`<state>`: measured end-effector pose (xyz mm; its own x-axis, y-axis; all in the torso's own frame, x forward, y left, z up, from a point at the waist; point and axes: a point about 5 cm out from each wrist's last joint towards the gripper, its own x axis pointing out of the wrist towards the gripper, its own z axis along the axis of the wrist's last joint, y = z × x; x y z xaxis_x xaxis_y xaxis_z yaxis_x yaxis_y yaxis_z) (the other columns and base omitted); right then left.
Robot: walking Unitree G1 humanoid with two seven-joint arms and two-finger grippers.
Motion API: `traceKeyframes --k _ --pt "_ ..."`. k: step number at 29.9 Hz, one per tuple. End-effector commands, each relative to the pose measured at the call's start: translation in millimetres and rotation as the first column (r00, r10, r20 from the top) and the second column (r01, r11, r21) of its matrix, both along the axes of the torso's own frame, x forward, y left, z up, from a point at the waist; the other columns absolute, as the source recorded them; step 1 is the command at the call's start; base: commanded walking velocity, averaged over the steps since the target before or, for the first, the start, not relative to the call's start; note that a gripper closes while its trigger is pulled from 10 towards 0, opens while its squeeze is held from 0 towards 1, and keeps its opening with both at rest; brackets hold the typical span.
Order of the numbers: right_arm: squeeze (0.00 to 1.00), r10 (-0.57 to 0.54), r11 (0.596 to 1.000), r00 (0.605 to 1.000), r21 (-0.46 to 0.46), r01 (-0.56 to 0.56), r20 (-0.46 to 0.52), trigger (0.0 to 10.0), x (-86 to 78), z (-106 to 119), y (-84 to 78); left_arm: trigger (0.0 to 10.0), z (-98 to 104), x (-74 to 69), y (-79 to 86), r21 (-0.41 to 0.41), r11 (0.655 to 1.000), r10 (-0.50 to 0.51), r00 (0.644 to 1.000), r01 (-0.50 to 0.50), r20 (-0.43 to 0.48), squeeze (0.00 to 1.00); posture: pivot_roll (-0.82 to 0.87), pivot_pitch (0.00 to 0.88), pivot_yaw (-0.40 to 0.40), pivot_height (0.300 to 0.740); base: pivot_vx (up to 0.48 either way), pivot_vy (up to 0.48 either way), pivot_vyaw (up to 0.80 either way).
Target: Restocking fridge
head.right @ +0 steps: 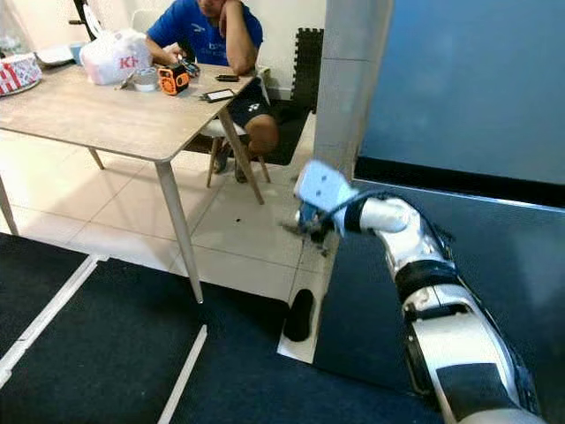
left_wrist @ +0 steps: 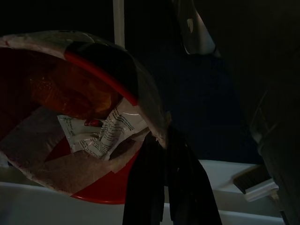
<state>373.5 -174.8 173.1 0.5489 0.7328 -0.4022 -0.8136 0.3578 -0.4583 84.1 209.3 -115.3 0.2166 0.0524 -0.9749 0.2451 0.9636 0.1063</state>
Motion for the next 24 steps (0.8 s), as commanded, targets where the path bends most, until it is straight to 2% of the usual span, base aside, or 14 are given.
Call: traceKeyframes --k 1,5,6,9,11,13,15,16,19,20,22,24 --pt "0.00 -0.025 0.999 1.000 -0.044 0.025 -0.009 10.0 0.1 5.1 -13.3 10.0 1.8 13.2 -8.3 -0.033 0.999 0.009 0.998 -0.007 0.057 0.00 -0.05 0.000 -0.006 0.740 0.000 0.000 0.00" --pt "0.00 -0.107 0.990 0.994 -0.093 0.104 -0.025 10.0 -0.1 14.0 -40.1 10.0 1.5 12.4 -9.0 -0.034 0.999 0.008 0.998 -0.007 0.055 0.00 -0.05 0.000 -0.004 0.740 0.000 0.000 0.00" --pt "0.00 -0.146 0.982 0.989 -0.126 0.143 -0.019 10.0 -0.9 18.6 -52.7 10.0 1.5 12.5 -9.1 -0.035 0.999 0.009 0.998 -0.007 0.055 0.00 -0.05 0.000 -0.007 0.740 0.000 0.000 0.00" --pt "0.00 -0.153 0.979 0.988 -0.143 0.148 -0.026 10.0 -3.5 21.8 -59.1 10.0 1.5 12.6 -9.2 -0.035 0.999 0.010 0.998 -0.008 0.056 0.00 -0.05 0.000 -0.007 0.740 0.000 0.000 0.00" --pt "0.00 -0.183 0.968 0.983 -0.178 0.175 -0.028 10.0 -6.7 25.5 -71.8 10.0 1.6 12.7 -9.4 -0.036 0.999 0.010 0.998 -0.008 0.056 0.00 -0.05 0.000 -0.006 0.740 0.000 0.000 0.00" --pt "0.00 -0.191 0.965 0.981 -0.188 0.183 -0.029 10.0 -7.6 26.5 -75.2 10.0 1.6 12.8 -9.4 -0.036 0.999 0.010 0.998 -0.008 0.056 0.00 -0.05 0.000 -0.006 0.740 0.000 0.000 0.00" --pt "0.00 -0.224 0.955 0.974 -0.205 0.214 -0.027 10.0 -12.0 33.8 -90.2 10.0 1.5 12.8 -9.6 -0.036 0.999 0.010 0.998 -0.008 0.056 0.00 -0.05 0.000 -0.006 0.740 0.000 0.000 0.00" --pt "0.00 -0.224 0.955 0.974 -0.205 0.214 -0.027 10.0 -12.0 33.8 -90.2 10.0 1.5 12.8 -9.6 -0.036 0.999 0.010 0.998 -0.008 0.056 0.00 -0.05 0.000 -0.006 0.740 0.000 0.000 0.00" --pt "0.00 -0.305 0.921 0.952 -0.257 0.292 -0.012 10.0 -22.1 46.2 -120.6 10.0 1.5 12.8 -9.8 -0.036 0.999 0.006 0.999 -0.004 0.054 0.00 -0.05 0.000 -0.006 0.740 0.000 0.000 0.00" --pt "0.00 -0.305 0.921 0.952 -0.257 0.292 -0.012 10.0 -22.1 46.2 -120.6 10.0 1.5 12.8 -9.8 -0.036 0.999 0.006 0.999 -0.004 0.054 0.00 -0.05 0.000 -0.006 0.740 0.000 0.000 0.00" --pt "0.00 -0.348 0.893 0.937 -0.305 0.330 -0.007 10.0 -27.3 48.0 -134.6 10.0 1.5 12.7 -9.6 -0.036 0.999 0.005 0.999 -0.003 0.054 0.00 -0.06 0.000 -0.004 0.740 0.000 0.000 0.00" --pt "0.00 -0.366 0.881 0.931 -0.324 0.346 -0.001 10.0 -29.5 48.8 -139.7 10.0 1.5 12.6 -9.4 -0.036 0.999 0.006 0.999 -0.004 0.054 0.00 -0.06 0.000 -0.004 0.740 0.000 0.000 0.00"
